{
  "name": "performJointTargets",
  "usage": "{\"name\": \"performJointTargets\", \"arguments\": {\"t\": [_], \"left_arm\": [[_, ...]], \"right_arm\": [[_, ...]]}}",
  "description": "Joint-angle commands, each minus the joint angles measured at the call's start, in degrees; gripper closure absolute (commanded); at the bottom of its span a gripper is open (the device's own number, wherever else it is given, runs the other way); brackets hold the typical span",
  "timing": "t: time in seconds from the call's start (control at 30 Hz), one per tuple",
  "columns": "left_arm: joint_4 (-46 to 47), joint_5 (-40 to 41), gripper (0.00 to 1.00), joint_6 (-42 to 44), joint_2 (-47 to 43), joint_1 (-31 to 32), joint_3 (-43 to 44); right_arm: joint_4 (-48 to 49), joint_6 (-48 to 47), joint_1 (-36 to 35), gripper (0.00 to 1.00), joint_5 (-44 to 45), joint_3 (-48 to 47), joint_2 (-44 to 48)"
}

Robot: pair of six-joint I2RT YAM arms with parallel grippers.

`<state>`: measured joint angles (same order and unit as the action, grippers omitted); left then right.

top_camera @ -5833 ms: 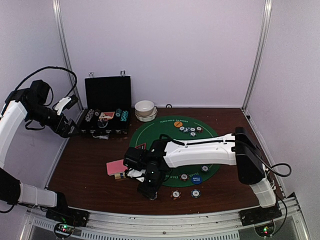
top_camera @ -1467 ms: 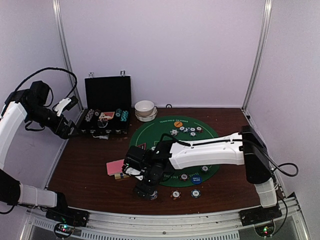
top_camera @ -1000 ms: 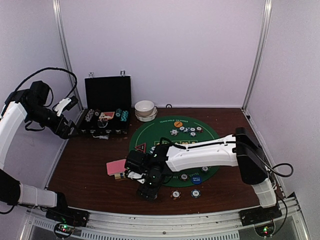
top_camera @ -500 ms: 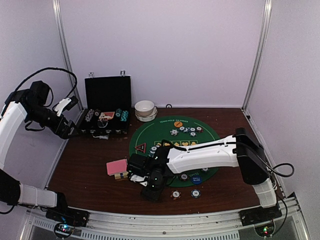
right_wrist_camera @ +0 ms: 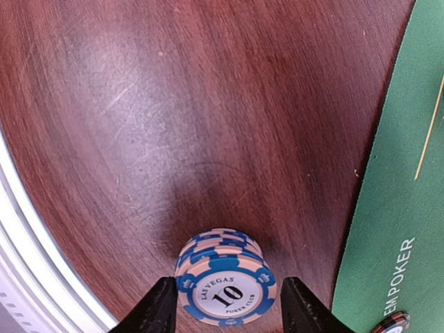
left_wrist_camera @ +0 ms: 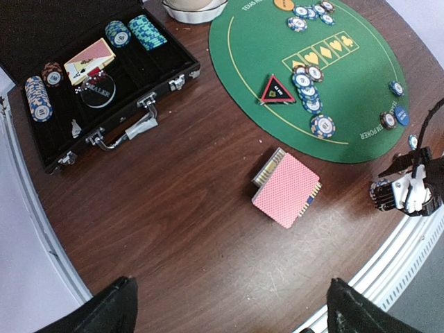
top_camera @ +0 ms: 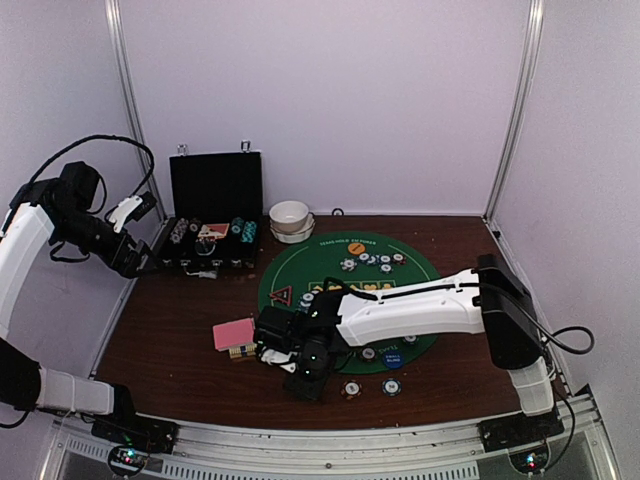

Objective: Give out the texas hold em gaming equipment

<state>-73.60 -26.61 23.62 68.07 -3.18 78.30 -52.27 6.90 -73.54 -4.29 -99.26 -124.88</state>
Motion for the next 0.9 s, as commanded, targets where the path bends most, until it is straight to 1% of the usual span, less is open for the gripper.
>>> {"name": "performJointTargets", "arguments": {"t": [0.0,0.33,0.43,0.63,0.7,0.8,0.87], "left_arm": [[0.0,-0.6,0.02,-0.4,-0.6,-0.4,0.5],[-0.1,-0.4,0.02,-0.4,-0.9,-0.4,0.7],[-0.2,-0.3,0.03,-0.4,-0.9,-0.4,0.8],[-0.3,-0.2,0.02,-0.3,-1.0,-0.4,0.9],[-0.3,-0.2,0.02,-0.3,-1.1,-0.4,0.9],[-0.3,-0.1,0.02,-0.2,-1.1,-0.4,1.0],[-0.4,-0.2,0.02,-0.2,-1.0,-0.4,1.1]], "right_arm": [[-0.9,-0.1,-0.3,0.50,0.9,-0.7,2.0],[-1.4,-0.3,-0.4,0.51,0.7,-1.1,0.9],[-1.4,-0.4,-0.3,0.58,0.8,-1.4,1.0],[-1.7,-0.1,-0.3,0.80,1.2,-1.5,1.2],[-2.1,0.0,-0.4,0.86,1.5,-1.8,1.5],[-2.5,0.2,-0.2,0.92,1.7,-2.3,2.1],[-2.7,0.4,-0.3,0.94,2.1,-2.5,2.8]]}}
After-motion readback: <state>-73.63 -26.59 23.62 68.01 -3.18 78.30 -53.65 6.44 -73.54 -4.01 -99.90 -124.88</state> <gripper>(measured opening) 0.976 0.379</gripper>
